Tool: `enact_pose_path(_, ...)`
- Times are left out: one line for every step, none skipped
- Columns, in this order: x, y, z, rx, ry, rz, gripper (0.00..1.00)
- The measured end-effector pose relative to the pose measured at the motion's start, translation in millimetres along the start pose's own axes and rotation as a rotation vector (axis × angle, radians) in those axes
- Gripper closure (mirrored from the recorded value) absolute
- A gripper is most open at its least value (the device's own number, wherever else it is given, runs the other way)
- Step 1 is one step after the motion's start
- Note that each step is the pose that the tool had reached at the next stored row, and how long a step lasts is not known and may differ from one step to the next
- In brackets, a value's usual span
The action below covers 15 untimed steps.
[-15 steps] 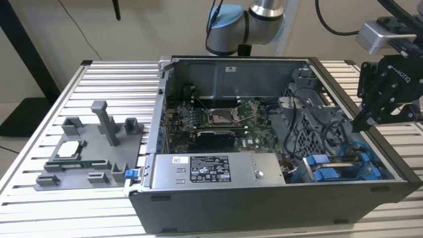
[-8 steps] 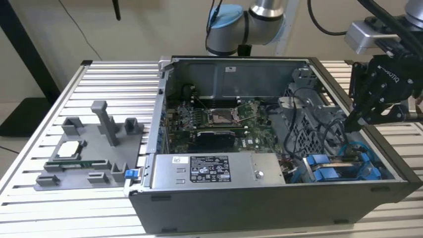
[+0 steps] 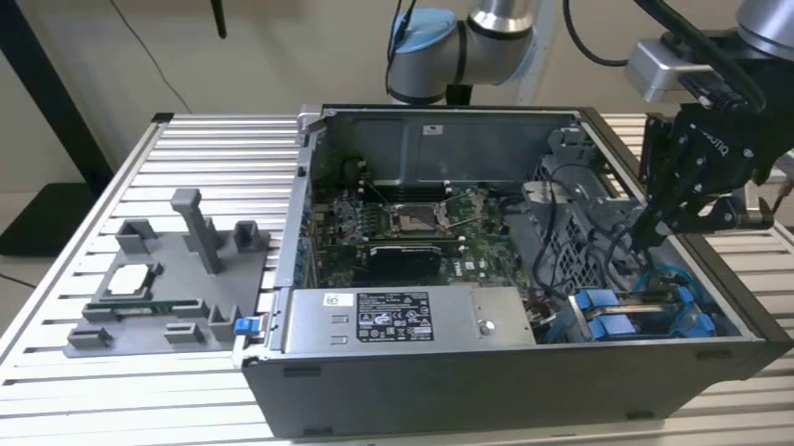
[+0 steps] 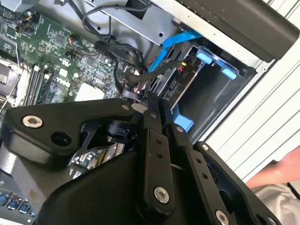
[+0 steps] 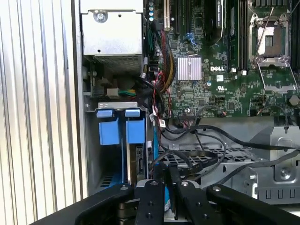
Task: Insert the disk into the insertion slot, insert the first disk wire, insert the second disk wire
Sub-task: 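Insert the second disk wire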
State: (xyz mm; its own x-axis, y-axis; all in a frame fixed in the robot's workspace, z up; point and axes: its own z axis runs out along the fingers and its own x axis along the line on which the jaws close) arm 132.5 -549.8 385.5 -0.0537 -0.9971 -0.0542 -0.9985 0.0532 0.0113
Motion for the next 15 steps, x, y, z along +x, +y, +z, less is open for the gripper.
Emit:
enact_pose_path(0.5, 1.5, 0.0, 0.0005, 0.0, 0.0, 1.0)
enact_pose_path(0.9, 2.6, 0.1, 0.0008, 0.0001, 0.0, 1.0)
enact_pose_path(1.5, 3.6, 0.1, 0.0011, 0.0001, 0.0, 1.0)
enact_pose_path(2.1, 4.3, 0.3, 0.0014, 0.0, 0.0, 1.0)
enact_pose_path(2.9, 5.0, 0.4, 0.0016, 0.0001, 0.0, 1.0)
enact_pose_path(3.9, 5.7, 0.6, 0.0019, 0.0, 0.0, 1.0)
enact_pose_path(5.0, 6.4, 0.7, 0.0022, 0.0, 0.0, 1.0)
enact_pose_path(6.0, 6.9, 0.8, 0.0025, 0.0, -0.001, 1.0)
enact_pose_path(7.1, 7.4, 1.0, 0.0028, -0.0001, -0.001, 1.0)
enact_pose_path(8.2, 7.8, 1.1, 0.0031, 0.0, -0.001, 1.0)
enact_pose_path(9.3, 8.2, 1.2, 0.0033, -0.0001, -0.001, 1.0)
enact_pose_path(10.4, 8.4, 1.5, 0.0037, -0.0002, -0.002, 1.0)
enact_pose_path(11.2, 8.6, 1.6, 0.0041, -0.0001, -0.002, 1.0)
enact_pose_path(12.0, 8.7, 1.9, 0.0046, -0.0002, -0.003, 1.0)
enact_pose_path(12.7, 8.8, 2.2, 0.0052, -0.0002, -0.003, 1.0)
